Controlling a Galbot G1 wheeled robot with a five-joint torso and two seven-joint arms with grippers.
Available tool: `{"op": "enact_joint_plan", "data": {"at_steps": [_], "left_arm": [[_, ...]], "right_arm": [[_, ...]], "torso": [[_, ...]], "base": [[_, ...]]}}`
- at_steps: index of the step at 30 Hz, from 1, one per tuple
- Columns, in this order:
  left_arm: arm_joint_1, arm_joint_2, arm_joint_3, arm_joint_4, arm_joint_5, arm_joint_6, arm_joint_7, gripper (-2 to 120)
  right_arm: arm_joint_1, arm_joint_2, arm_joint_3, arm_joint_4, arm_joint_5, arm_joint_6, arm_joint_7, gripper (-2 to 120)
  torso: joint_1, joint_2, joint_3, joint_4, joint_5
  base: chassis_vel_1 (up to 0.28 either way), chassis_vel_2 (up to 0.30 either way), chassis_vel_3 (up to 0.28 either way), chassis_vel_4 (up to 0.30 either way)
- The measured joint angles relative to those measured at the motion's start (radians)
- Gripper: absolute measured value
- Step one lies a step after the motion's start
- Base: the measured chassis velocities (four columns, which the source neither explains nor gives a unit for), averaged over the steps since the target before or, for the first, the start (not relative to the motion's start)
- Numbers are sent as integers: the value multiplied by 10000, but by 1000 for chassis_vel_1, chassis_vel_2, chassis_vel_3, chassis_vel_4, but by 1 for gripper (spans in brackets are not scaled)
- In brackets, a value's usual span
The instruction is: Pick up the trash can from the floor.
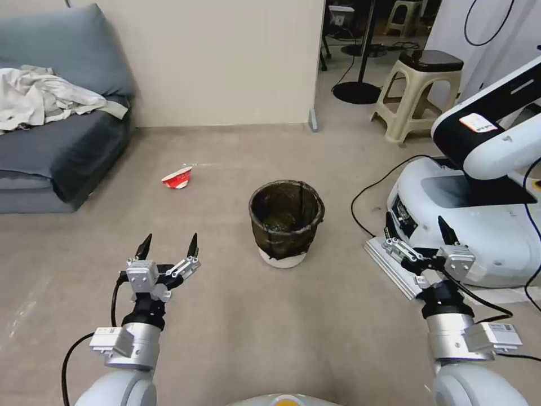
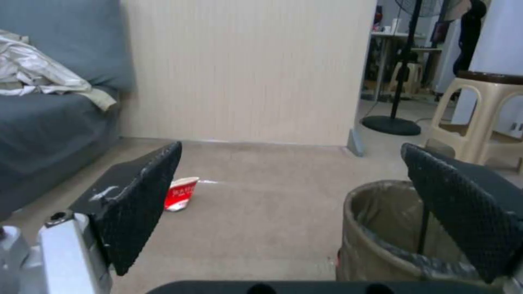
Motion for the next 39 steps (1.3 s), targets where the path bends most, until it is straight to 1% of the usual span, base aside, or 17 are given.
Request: {"op": "enact_joint_plan", "data": {"at_steps": [15,20,29,34,39], "left_arm": [[-70,-4,0,96,-20,15,0,100],[-232,42,13,336,-63,35,-2,100],[-302,73,27,473,-101,47,-5,100],[-396,195,26,566,-279,60,-40,100],[-567,429,38,642,-525,128,-56,100]], "right_arm": [[57,-32,0,-66,5,-29,11,100],[145,-43,7,-199,5,-56,14,100],[204,-38,14,-242,0,-55,-3,100],[199,-8,23,-350,-139,188,-208,100],[144,62,13,-359,-230,322,-168,100]], "torso": [[0,0,0,0,-1],[0,0,-1,0,-1],[0,0,0,0,0],[0,0,0,1,0],[-1,0,-1,0,-2]], "base": [[-116,117,109,-122],[-110,115,115,-104],[-110,98,104,-105],[-64,57,44,-34],[0,0,0,0]]}}
